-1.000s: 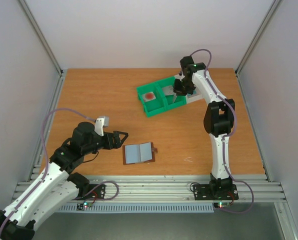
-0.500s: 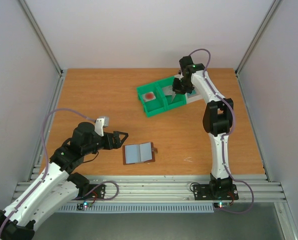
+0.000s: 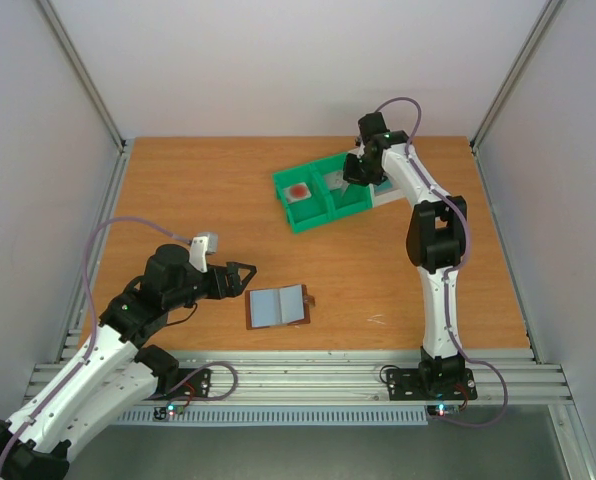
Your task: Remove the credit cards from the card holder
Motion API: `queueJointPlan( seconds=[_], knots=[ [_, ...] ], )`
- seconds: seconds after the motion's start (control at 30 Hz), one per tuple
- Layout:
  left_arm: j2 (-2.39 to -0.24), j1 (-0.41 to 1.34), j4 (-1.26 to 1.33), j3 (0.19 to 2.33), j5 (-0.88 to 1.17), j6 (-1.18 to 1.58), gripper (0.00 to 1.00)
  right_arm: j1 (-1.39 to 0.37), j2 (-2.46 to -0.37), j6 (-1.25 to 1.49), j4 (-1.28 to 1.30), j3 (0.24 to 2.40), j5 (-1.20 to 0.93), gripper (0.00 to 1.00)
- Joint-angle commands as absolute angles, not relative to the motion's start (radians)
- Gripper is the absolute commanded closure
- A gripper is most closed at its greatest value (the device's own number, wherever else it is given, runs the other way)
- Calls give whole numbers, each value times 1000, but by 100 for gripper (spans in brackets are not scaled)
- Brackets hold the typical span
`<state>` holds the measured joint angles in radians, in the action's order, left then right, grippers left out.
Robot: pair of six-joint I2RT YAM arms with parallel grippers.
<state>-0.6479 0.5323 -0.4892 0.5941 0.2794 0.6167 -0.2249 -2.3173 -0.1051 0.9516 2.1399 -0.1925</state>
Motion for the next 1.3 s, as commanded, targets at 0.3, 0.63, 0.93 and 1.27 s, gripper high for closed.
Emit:
queueJointPlan(
  seconds=[0.3, 0.63, 0.93, 1.27],
  knots=[
    [-641, 534, -450, 593, 257, 615, 1, -235, -2193, -143, 952, 2049, -155, 99],
    [-646, 534, -469, 598, 247, 616, 1, -230, -2187, -166, 885, 2061, -188, 99],
    [-664, 533, -466, 614, 250, 603, 0, -224, -2272, -194, 811, 2112, -293, 99],
    [-759, 534, -426, 630, 278, 583, 1, -212, -2409, -201, 795, 2239, -336, 95]
  ],
)
